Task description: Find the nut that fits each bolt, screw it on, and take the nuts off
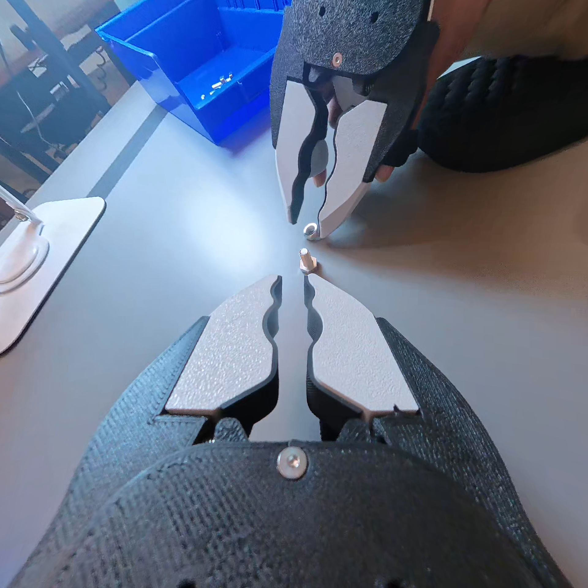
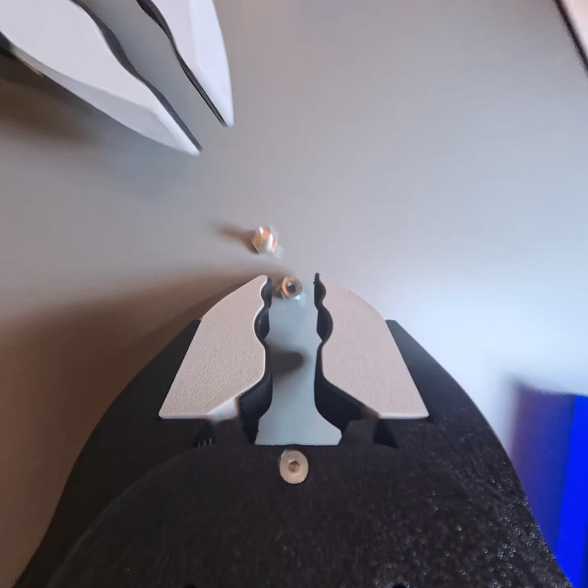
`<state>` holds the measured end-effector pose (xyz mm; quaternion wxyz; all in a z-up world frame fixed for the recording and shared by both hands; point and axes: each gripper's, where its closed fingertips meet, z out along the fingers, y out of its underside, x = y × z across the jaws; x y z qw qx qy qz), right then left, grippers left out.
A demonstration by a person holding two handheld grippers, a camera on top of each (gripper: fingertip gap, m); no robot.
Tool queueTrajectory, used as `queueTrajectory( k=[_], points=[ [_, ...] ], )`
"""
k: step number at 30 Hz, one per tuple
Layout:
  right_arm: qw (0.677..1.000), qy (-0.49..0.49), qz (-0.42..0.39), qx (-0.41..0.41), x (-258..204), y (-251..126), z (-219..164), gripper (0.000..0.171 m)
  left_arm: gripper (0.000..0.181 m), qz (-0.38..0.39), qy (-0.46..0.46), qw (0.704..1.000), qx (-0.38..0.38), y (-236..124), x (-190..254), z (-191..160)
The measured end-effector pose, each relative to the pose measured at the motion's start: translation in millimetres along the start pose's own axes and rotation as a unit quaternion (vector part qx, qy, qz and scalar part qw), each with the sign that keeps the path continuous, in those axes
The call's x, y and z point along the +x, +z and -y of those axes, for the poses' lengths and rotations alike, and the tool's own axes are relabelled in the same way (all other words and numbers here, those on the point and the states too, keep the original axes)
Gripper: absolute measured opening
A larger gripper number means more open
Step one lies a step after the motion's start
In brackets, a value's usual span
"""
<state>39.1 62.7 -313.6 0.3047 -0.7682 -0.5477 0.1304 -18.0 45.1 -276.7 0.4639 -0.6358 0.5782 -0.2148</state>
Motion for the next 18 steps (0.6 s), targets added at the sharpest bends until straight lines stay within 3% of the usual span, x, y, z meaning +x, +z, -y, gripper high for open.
queueTrajectory(
  k=[3, 5, 7, 11, 13, 18],
  points=[
    [0.999, -0.004, 0.023, 0.045, -13, 5, 22, 0.026, 0.013, -0.011, -0.01, 1.0, -0.003, 0, 1, -2],
    [0.999, -0.007, 0.024, 0.045, -14, 12, 24, 0.008, 0.013, -0.019, -0.018, 1.0, -0.004, 1, 2, -4],
    [0.997, -0.005, 0.032, 0.065, -15, 10, 30, 0.008, 0.014, -0.026, -0.022, 0.999, -0.003, 1, 4, -5],
    [0.967, 0.047, 0.104, 0.229, -24, -27, 73, 0.008, 0.029, -0.056, -0.043, 0.997, 0.023, -2, 10, 3],
    [0.95, 0.053, 0.14, 0.273, -33, -41, 85, 0.008, 0.033, -0.067, -0.052, 0.995, 0.05, -5, 13, 12],
    [0.95, 0.019, 0.162, 0.267, -49, -40, 85, 0.008, 0.029, -0.09, -0.05, 0.992, 0.072, -9, 22, 21]
  ],
)
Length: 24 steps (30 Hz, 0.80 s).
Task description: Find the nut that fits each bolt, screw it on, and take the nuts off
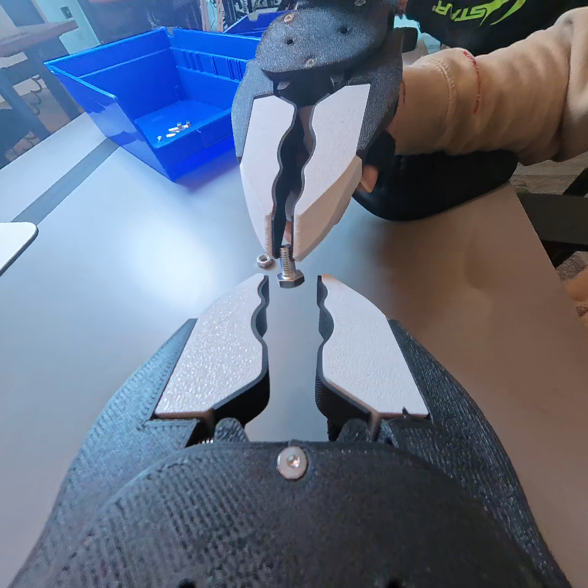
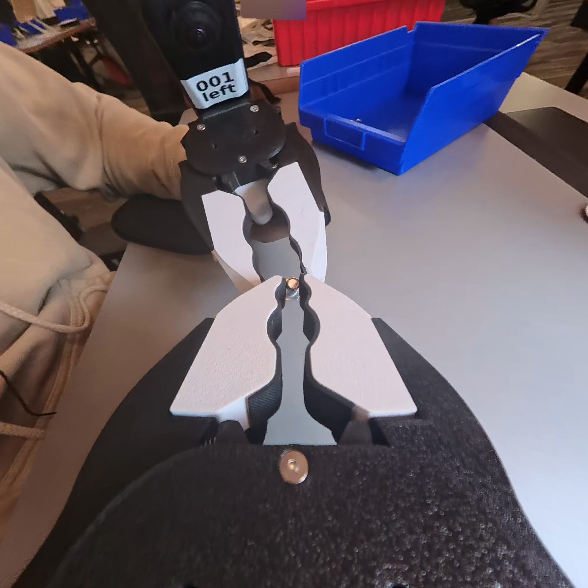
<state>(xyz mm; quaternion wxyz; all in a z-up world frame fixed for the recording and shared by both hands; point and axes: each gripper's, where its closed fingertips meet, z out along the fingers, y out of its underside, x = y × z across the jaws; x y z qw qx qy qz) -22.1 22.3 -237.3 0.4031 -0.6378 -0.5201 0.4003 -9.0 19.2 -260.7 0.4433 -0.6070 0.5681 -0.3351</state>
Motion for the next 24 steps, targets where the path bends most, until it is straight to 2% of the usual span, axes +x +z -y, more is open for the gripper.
queueTrajectory(
  k=[7, 18, 22, 24],
  points=[
    [0.999, -0.018, 0.031, -0.002, -11, -2, -2, 0.008, 0.02, -0.038, -0.005, 0.999, 0.003, 0, 12, -1],
    [0.989, -0.082, 0.119, 0.01, -45, -10, -1, 0.008, 0.015, -0.169, -0.06, 0.982, 0.054, -9, 45, 14],
    [0.987, -0.091, 0.133, 0.024, -52, -12, 3, 0.008, 0.015, -0.18, -0.056, 0.98, 0.059, -10, 52, 18],
    [0.989, -0.088, 0.116, 0.032, -46, -14, 6, 0.008, 0.015, -0.157, -0.053, 0.984, 0.064, -9, 47, 21]
  ],
)
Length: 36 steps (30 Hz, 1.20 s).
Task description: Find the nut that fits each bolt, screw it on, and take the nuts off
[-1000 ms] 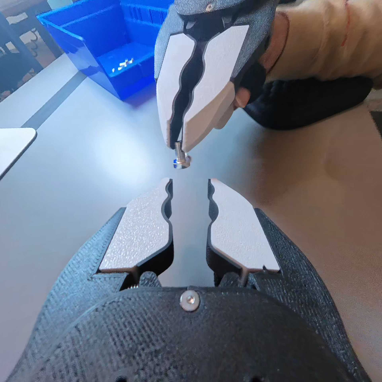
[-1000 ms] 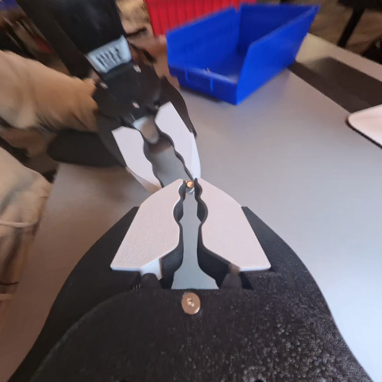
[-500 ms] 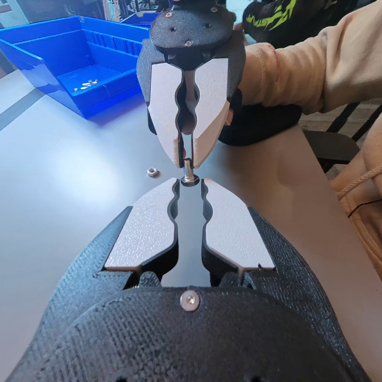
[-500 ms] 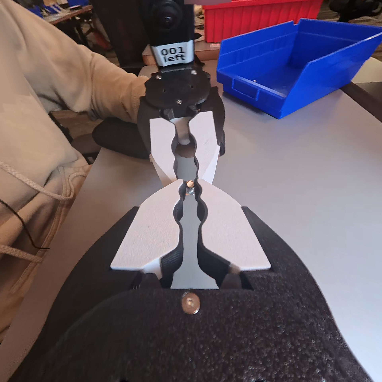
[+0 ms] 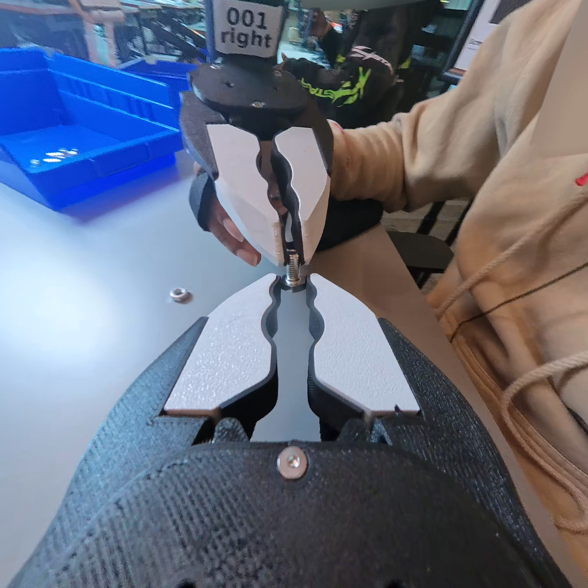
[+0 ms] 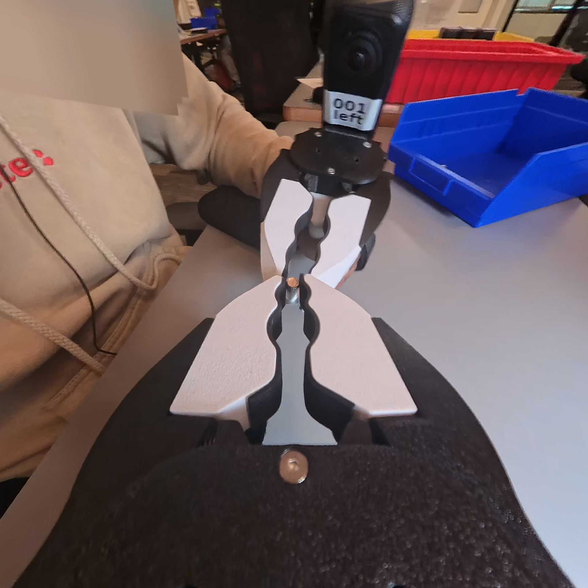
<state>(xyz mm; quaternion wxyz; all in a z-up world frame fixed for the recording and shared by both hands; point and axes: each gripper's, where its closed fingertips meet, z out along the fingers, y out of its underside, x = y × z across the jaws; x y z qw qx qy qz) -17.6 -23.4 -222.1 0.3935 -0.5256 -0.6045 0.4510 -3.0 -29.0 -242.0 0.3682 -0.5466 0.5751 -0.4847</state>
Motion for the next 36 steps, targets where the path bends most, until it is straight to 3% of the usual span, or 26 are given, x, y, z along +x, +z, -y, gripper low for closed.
queueTrajectory(
  k=[3, 7, 12, 21, 24, 29, 32, 36],
  points=[
    [0.997, 0.028, -0.065, 0.003, 25, -21, 1, 0.016, 0.015, 0.065, 0.005, 0.998, 0.012, -6, -20, 7],
    [0.978, 0.06, -0.151, -0.132, 60, -48, -56, 0.024, 0.015, 0.139, 0.01, 0.99, 0.022, -19, -44, 11],
    [0.945, 0.089, -0.184, -0.257, 74, -52, -109, 0.024, 0.015, 0.174, 0.01, 0.985, 0.012, -22, -56, 5],
    [0.929, 0.072, -0.187, -0.312, 78, -46, -118, 0.015, 0.015, 0.176, -0.006, 0.984, 0.038, -18, -57, 9],
    [0.948, 0.076, -0.167, -0.262, 75, -41, -100, 0.015, 0.015, 0.18, -0.007, 0.983, 0.038, -17, -59, 8],
    [0.983, 0.025, -0.115, -0.141, 69, -33, -2, 0.014, 0.015, 0.186, 0.004, 0.981, 0.046, -17, -62, 9],
    [0.983, -0.031, -0.075, -0.165, 61, -18, 24, 0.015, 0.015, 0.185, 0.022, 0.98, 0.07, -20, -59, 17],
    [0.971, -0.063, -0.035, -0.226, 56, -5, 23, 0.015, 0.015, 0.186, 0.032, 0.978, 0.084, -23, -56, 22]
  ],
)
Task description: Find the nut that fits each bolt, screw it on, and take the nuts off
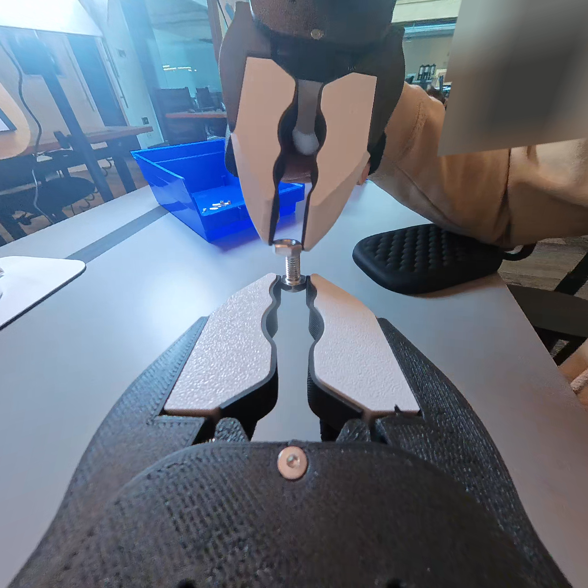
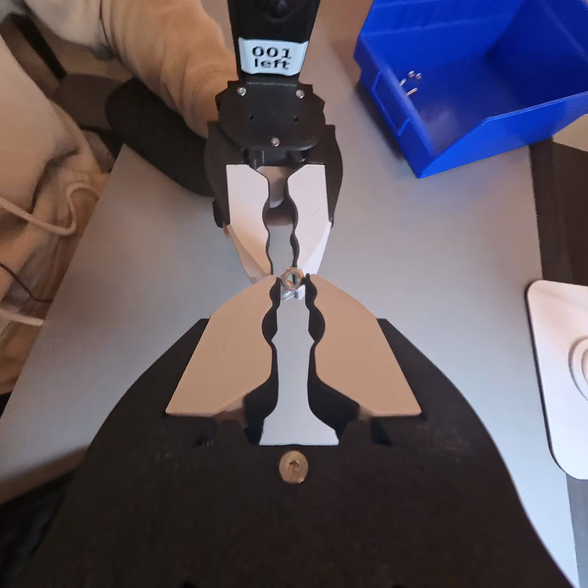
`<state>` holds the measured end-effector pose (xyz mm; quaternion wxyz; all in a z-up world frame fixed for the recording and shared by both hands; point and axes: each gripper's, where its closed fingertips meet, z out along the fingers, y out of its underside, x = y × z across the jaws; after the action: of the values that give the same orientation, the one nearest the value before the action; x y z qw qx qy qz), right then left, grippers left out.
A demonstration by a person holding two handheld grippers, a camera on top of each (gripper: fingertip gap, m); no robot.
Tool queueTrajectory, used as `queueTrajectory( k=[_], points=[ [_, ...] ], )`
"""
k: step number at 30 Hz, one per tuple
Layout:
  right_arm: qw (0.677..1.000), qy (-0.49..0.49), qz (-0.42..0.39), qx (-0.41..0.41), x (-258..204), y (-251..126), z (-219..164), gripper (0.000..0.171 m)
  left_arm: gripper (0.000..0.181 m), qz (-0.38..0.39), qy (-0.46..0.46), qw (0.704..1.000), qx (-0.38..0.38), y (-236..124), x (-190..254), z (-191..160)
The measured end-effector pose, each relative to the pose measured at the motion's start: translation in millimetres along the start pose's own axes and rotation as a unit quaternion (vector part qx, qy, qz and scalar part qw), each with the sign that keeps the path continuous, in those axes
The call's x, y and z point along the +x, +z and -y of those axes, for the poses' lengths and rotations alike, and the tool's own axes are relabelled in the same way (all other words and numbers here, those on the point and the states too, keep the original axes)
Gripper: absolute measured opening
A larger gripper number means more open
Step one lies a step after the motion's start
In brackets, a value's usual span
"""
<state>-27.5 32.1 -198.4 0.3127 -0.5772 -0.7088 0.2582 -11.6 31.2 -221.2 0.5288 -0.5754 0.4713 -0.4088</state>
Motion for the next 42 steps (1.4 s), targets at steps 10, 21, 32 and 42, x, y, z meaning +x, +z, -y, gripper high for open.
queueTrajectory(
  k=[10, 21, 32, 42],
  points=[
    [0.998, -0.005, 0.033, -0.053, -3, 2, 1, 0.015, 0.015, 0.002, 0.004, 1.0, 0.002, -4, 0, 2],
    [0.999, 0.016, 0.035, -0.011, 2, -1, 12, 0.015, 0.015, 0.0, -0.023, 0.999, 0.041, -9, -4, 14],
    [0.998, 0.036, 0.043, 0.043, 3, -5, 19, 0.015, 0.015, -0.014, -0.048, 0.996, 0.071, -12, -3, 22],
    [0.995, 0.051, 0.024, 0.086, 9, -7, 17, 0.024, 0.015, 0.022, -0.016, 0.999, 0.042, -11, -12, 14]
  ],
)
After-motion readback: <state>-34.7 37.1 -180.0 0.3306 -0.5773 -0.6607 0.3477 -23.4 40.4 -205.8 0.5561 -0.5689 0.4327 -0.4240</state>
